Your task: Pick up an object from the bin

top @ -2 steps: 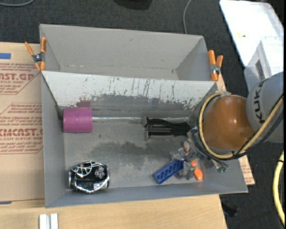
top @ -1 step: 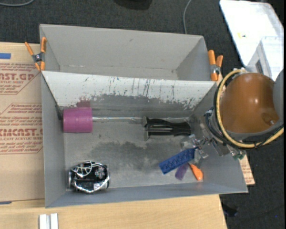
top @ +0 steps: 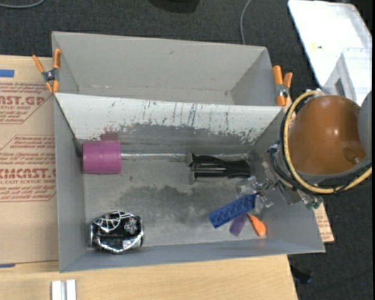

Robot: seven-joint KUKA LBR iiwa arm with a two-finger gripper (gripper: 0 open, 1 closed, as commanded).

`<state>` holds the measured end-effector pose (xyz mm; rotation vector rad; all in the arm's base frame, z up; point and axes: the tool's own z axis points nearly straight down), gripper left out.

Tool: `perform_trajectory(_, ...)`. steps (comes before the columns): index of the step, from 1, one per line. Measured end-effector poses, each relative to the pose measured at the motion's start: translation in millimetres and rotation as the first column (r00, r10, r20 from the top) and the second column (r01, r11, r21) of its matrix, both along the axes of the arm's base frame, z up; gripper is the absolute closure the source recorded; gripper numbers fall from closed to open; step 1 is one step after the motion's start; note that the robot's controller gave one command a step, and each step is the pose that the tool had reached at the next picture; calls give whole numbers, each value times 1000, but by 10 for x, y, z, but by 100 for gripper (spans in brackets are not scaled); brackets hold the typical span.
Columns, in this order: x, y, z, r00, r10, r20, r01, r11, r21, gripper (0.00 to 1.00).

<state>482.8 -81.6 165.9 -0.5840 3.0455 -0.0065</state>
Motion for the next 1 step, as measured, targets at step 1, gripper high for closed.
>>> perform_trajectory(1, 76, 125, 778, 1000, 6, -2, -6, 1000, 0, 100)
